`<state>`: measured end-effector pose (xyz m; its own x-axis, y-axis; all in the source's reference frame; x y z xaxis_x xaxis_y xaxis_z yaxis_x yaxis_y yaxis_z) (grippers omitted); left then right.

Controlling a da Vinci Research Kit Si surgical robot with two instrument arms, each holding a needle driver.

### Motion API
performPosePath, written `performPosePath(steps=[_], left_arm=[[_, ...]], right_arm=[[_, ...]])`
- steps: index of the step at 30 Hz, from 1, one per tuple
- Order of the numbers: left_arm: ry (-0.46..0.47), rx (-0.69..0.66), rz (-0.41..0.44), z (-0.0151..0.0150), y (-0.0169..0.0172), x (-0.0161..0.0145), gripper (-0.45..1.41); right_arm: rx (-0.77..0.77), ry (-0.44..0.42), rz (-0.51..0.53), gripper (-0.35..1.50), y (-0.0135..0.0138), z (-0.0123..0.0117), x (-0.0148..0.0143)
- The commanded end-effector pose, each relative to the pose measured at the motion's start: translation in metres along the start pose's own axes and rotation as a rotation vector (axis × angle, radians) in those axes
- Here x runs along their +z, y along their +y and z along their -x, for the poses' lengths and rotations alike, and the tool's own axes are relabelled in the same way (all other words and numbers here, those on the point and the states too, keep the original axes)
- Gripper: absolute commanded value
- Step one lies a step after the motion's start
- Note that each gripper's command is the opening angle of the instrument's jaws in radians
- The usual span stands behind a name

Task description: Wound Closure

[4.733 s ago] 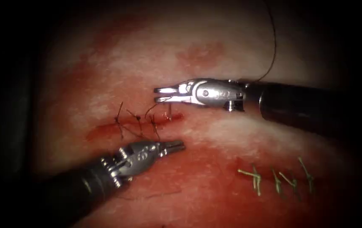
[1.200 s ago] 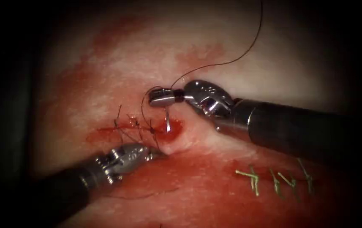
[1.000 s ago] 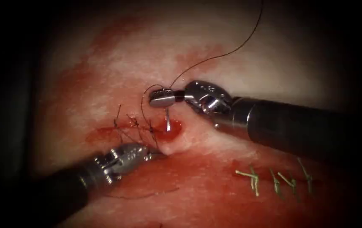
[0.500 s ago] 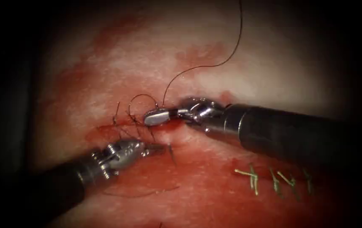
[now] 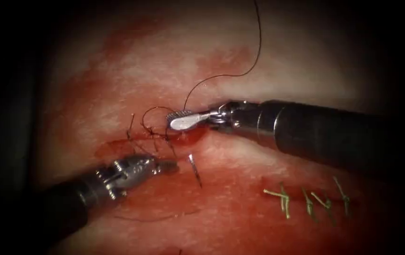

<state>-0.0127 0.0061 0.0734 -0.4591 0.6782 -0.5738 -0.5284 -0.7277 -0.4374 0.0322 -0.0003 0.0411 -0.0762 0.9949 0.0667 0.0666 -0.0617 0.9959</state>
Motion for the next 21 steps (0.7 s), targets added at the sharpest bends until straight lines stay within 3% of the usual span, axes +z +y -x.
performPosePath(steps=[1,11,15,21], left_arm=[[0.014,0.021,0.005,-0.0005,0.0002,0.0005,0.04],[0.13,0.209,-0.055,-0.0025,0.0025,-0.0002,0.31],[0.205,0.251,-0.061,-0.0028,0.0031,0.0004,0.37],[0.238,0.285,-0.061,-0.0033,0.0037,0.0015,0.41]], right_arm=[[-0.016,-0.001,0.006,1.09,0.0005,-0.0005,-0.0003],[-0.043,0.019,0.057,1.01,0.0008,-0.0014,-0.0048],[-0.043,0.015,0.056,0.98,0.0008,-0.0015,-0.0055],[-0.045,0.018,0.058,0.96,0.0011,-0.0016,-0.0057]])
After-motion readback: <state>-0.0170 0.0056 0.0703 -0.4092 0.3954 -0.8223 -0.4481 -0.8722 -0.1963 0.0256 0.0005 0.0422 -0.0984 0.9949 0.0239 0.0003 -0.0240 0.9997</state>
